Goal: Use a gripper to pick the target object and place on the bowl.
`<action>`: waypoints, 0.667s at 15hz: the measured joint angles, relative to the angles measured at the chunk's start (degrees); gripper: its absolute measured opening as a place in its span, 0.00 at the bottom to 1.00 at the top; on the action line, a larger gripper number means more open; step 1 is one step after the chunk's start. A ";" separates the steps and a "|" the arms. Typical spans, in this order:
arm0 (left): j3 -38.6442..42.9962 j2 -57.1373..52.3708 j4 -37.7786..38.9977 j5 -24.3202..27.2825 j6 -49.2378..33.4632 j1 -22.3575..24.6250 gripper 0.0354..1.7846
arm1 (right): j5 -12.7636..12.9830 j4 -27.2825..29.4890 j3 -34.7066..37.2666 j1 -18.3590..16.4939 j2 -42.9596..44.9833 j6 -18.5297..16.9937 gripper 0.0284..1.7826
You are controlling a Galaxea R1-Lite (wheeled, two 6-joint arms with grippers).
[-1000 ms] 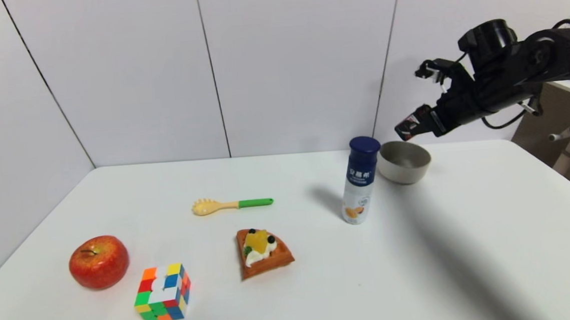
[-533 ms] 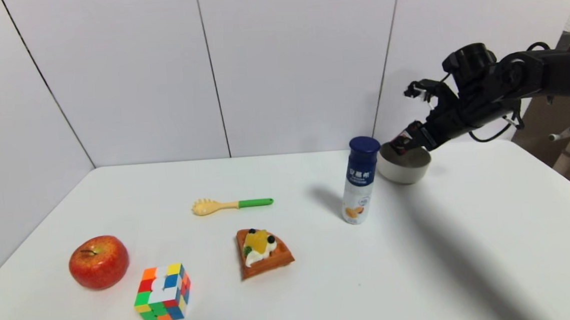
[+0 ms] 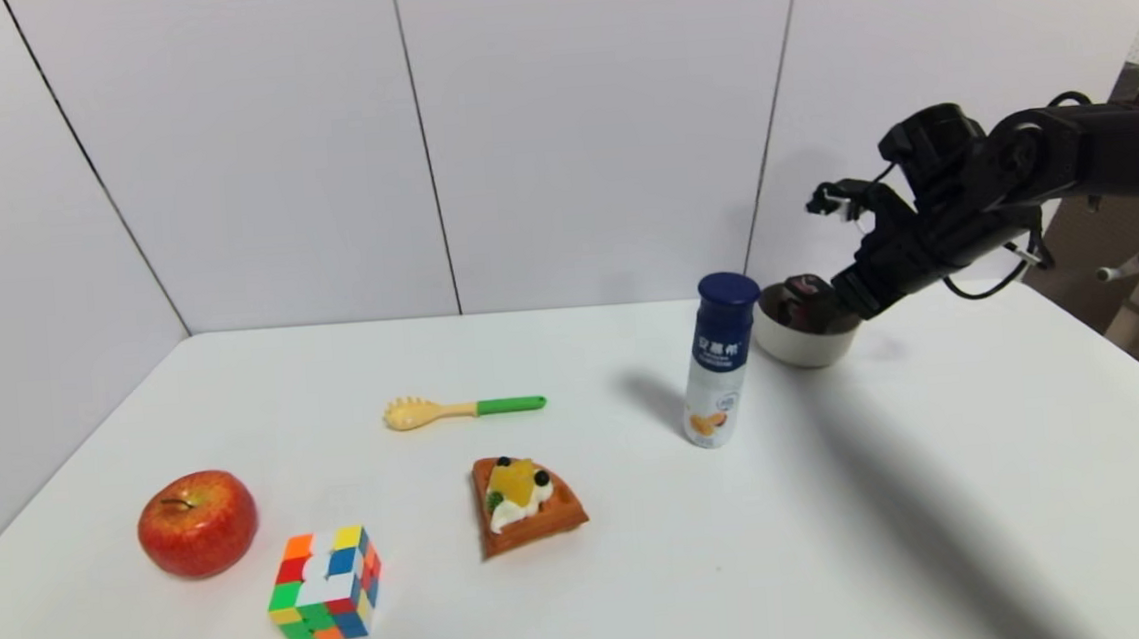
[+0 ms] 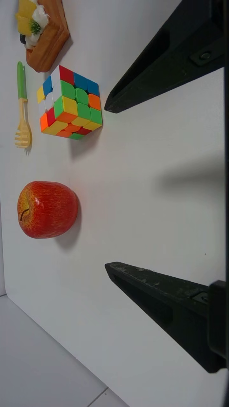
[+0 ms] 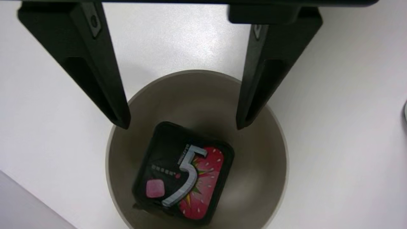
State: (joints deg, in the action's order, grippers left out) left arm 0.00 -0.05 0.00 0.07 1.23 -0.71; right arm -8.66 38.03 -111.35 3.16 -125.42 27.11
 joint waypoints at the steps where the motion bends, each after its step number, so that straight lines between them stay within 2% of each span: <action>1: 0.00 0.00 0.00 0.02 0.00 0.00 0.94 | -0.02 0.05 0.00 0.01 0.02 0.04 0.70; 6: 0.00 0.00 0.00 0.02 -0.02 0.00 0.94 | -0.29 0.94 -0.06 -0.40 4.35 -0.27 0.82; 10: 0.00 0.00 0.00 0.02 -0.02 0.00 0.94 | -0.40 7.47 1.84 -2.63 15.63 -0.60 0.88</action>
State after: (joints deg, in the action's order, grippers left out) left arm 0.00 -0.05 0.00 0.10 1.21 -0.71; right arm -9.06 45.51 -109.51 0.52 -109.79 26.51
